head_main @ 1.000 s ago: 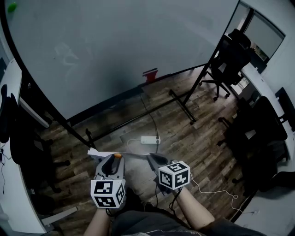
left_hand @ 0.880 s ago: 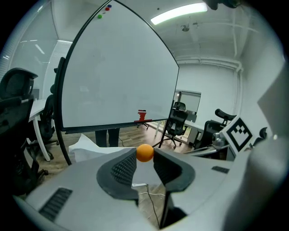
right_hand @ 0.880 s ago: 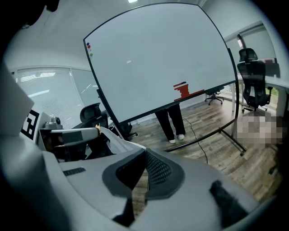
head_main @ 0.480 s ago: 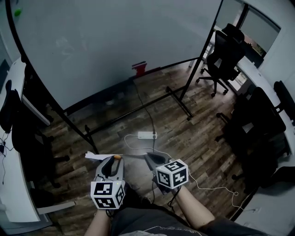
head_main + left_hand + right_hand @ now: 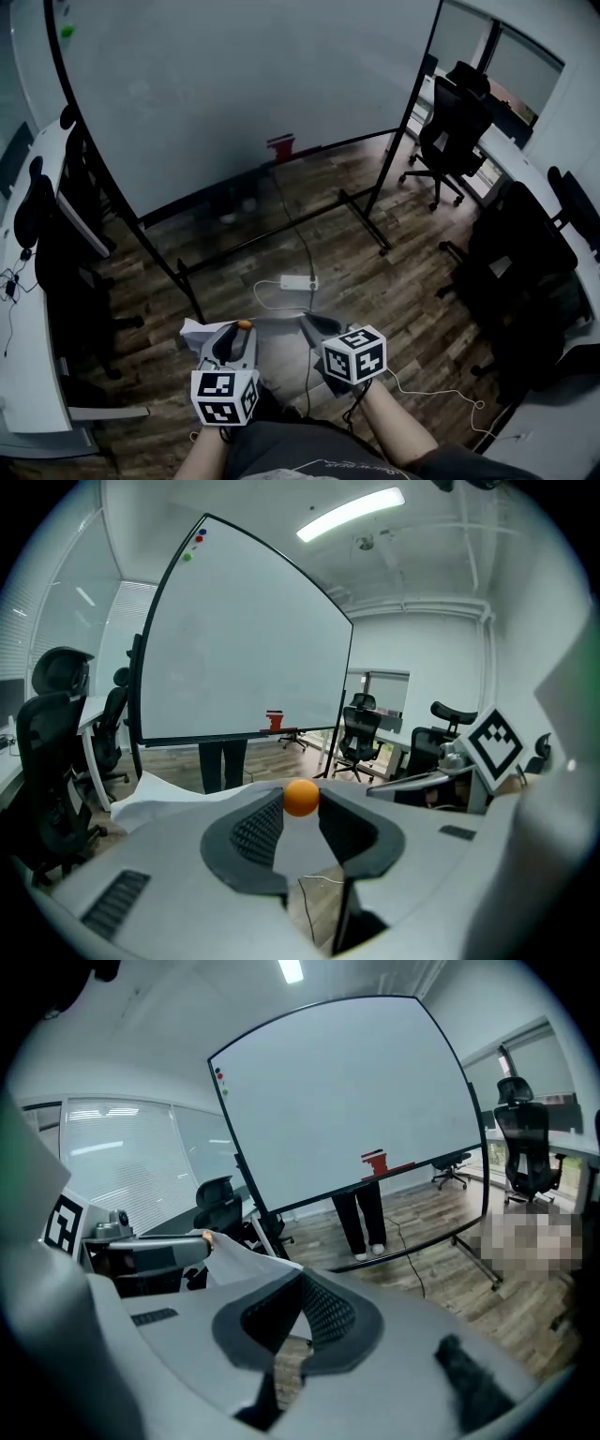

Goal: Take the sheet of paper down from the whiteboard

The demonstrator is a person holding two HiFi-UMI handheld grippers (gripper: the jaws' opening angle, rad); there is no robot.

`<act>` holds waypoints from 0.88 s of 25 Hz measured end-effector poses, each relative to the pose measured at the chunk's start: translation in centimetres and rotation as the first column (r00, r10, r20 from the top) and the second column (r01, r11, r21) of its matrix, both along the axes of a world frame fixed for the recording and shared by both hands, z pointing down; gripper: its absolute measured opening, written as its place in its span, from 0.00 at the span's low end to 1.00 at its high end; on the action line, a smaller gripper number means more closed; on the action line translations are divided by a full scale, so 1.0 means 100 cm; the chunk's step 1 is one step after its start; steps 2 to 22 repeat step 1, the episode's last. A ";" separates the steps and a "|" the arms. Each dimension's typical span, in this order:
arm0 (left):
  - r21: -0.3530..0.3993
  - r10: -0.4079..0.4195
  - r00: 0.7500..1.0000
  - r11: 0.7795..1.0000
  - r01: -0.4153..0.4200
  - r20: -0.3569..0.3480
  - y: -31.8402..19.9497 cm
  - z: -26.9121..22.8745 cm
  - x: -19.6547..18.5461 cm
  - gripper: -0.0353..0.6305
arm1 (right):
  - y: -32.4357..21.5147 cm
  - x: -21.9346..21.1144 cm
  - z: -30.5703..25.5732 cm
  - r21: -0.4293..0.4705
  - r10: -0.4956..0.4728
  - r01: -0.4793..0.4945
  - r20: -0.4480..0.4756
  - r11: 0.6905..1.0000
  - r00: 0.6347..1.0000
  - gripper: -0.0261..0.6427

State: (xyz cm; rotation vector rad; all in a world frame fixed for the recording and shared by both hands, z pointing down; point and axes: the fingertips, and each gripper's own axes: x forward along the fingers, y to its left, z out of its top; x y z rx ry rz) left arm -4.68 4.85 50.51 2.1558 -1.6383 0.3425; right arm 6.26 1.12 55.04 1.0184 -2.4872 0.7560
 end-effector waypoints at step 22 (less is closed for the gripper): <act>-0.002 0.000 1.000 1.000 0.000 0.000 0.007 0.001 0.003 0.24 | 0.006 0.003 0.000 -0.001 0.000 0.000 0.001 1.000 1.000 0.07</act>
